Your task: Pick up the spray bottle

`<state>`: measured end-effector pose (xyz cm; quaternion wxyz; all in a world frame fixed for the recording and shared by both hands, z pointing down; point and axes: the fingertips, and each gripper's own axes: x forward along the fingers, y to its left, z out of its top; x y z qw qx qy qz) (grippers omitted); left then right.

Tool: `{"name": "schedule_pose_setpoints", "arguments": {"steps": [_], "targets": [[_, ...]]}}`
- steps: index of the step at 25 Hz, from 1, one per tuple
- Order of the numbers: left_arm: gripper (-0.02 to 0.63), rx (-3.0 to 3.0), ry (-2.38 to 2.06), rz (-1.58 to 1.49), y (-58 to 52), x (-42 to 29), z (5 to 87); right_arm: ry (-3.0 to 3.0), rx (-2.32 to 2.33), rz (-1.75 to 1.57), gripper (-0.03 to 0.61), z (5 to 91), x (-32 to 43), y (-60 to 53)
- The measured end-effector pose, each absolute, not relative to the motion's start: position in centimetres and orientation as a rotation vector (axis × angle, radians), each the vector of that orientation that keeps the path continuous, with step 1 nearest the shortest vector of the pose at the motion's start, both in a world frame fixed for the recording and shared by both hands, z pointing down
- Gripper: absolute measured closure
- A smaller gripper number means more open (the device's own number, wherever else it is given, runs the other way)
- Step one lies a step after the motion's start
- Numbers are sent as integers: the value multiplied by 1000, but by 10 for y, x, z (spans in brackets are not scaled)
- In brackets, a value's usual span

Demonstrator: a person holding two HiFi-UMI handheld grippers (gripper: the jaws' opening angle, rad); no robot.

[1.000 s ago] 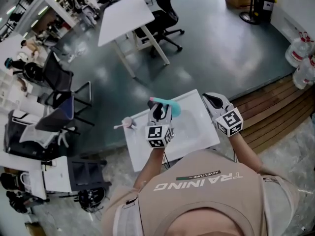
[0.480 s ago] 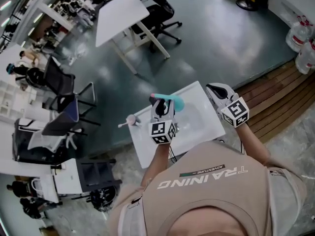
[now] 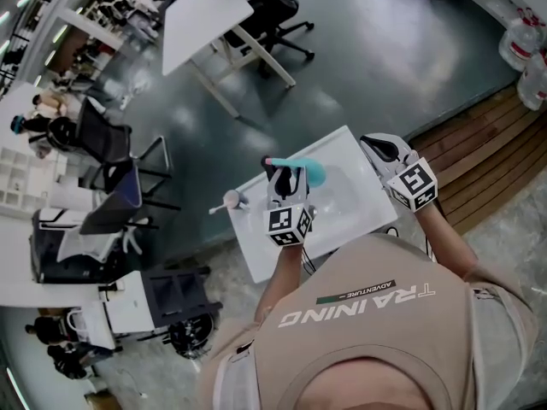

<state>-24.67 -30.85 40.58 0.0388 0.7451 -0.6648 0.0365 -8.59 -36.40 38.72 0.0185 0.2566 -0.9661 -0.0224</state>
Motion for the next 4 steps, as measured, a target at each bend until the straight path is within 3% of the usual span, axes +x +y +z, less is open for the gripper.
{"name": "schedule_pose_setpoints", "arguments": {"steps": [4], "targets": [[465, 2281, -2044, 85, -310, -248, 409, -2994, 798, -71, 577, 391, -86, -368]]}}
